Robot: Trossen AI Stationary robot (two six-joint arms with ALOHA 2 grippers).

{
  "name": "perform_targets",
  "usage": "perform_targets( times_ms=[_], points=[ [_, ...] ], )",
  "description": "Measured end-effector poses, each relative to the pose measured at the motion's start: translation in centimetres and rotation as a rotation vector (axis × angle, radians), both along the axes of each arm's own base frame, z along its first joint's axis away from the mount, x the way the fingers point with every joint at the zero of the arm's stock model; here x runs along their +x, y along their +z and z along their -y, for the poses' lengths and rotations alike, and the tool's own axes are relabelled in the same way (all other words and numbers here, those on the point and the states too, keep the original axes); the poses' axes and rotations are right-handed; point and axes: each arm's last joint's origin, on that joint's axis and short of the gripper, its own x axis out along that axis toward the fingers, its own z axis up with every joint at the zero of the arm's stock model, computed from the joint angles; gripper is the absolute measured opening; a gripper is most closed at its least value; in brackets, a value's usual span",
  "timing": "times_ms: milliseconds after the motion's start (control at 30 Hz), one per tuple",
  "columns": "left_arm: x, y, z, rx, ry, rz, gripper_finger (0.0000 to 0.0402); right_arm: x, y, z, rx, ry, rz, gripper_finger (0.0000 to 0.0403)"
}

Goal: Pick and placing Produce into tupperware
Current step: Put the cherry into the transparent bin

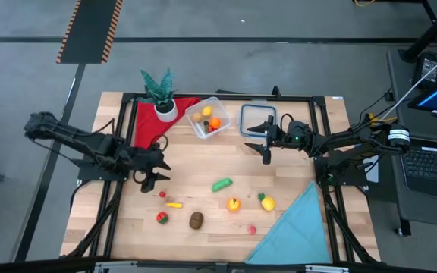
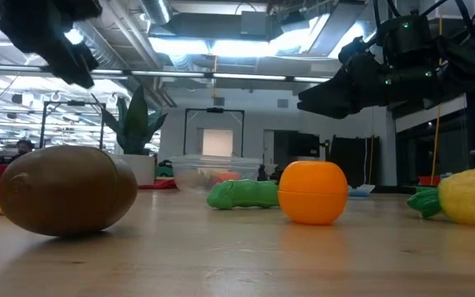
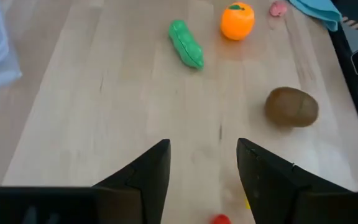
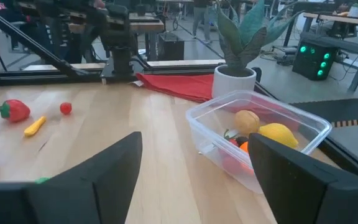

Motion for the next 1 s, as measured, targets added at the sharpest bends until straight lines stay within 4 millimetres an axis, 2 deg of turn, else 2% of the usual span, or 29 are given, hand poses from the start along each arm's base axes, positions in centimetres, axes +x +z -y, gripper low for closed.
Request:
perform_targets(
  times_ms=[67,233,533,733,1000],
  points=[
    [0.0,0.3,0.9,-0.020,0.028,-0.025,0.0173,0.0,0.0,0.0,-0.015,0.001,-0.002,0.0294],
    [0.6,-0.5,3.2,-0.080,0.075,-0.129,0.0173,0.0,0.0,0.0,-0.051,0.004,-0.006,0.0294],
    [1.7,-4.2,6.2,-0.115,0.171,-0.349,0.0173,0.0,0.0,0.0,-0.081,0.007,-0.011,0.0294],
    [2.3,-5.9,6.8,-0.069,0.173,-0.432,0.0173,0.0,0.0,0.0,-0.104,0.009,-0.014,0.0294],
    [2.3,-7.1,6.7,-0.036,0.227,-0.506,0.0173,0.0,0.0,0.0,-0.104,0.010,-0.014,0.0294]
  ],
)
